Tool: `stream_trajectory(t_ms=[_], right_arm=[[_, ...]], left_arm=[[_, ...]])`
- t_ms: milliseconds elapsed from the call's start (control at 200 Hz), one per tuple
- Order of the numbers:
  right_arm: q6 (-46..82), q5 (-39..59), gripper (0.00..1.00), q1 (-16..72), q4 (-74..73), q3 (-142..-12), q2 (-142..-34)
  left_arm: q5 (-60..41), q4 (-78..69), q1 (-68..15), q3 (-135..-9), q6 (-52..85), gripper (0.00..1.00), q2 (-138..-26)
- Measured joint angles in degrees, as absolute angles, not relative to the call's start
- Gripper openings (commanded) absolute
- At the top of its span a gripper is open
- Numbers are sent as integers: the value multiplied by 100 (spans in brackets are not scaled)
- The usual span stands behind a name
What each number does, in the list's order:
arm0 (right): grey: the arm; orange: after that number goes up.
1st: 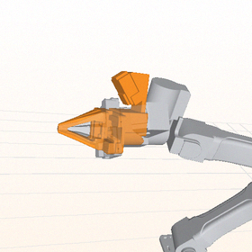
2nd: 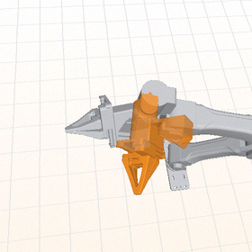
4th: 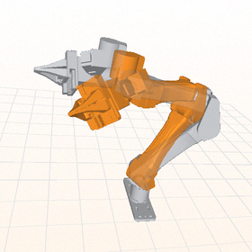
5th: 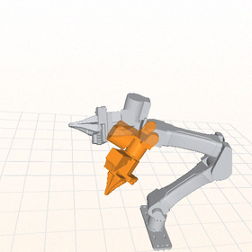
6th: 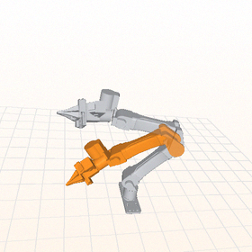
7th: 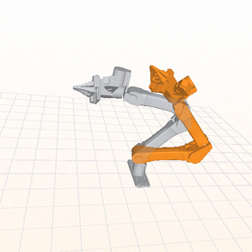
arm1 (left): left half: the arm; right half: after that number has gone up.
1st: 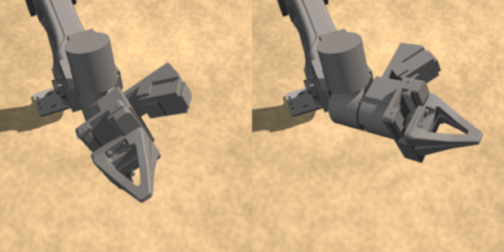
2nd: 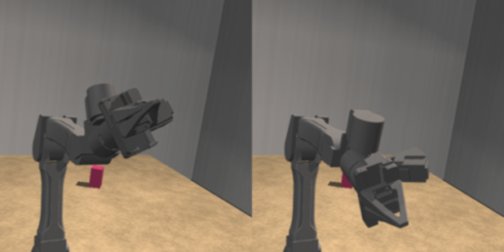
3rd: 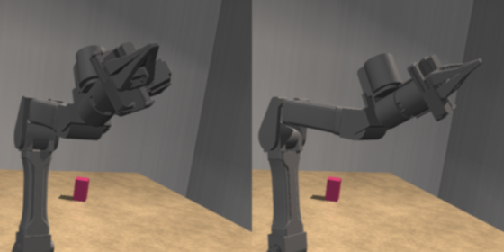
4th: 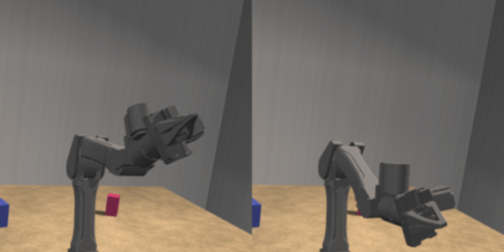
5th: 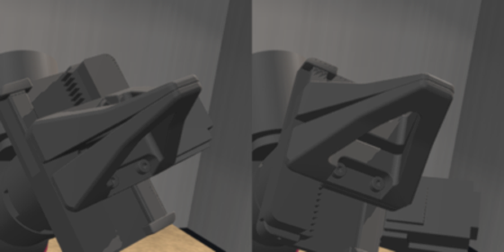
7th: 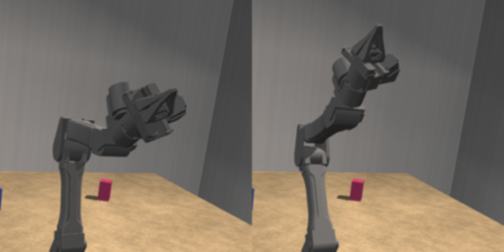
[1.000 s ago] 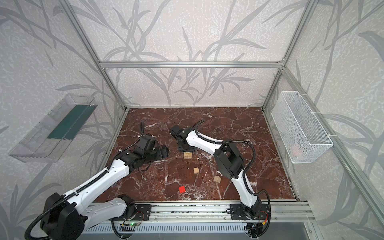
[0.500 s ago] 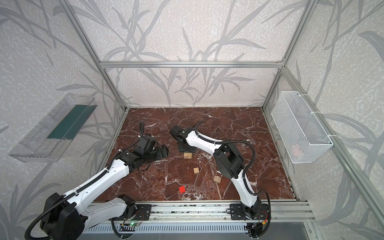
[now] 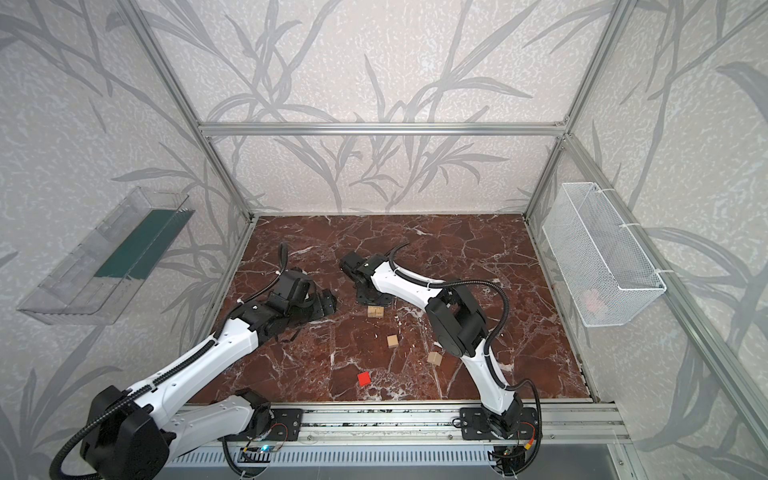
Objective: Build the wood block tower
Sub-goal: 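Lower the held block against blocks 58 and 72 with the right gripper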
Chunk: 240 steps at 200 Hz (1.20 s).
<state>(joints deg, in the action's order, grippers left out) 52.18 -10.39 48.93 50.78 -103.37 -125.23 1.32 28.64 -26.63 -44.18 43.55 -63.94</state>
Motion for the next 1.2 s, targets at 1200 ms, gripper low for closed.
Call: stream_trajectory(t_ms=[1200], right_arm=[[4772,-1013,28,4930,5518,-10881,-12781]], left_arm=[[62,2864,-2646,-4407,4377,99,-6394]])
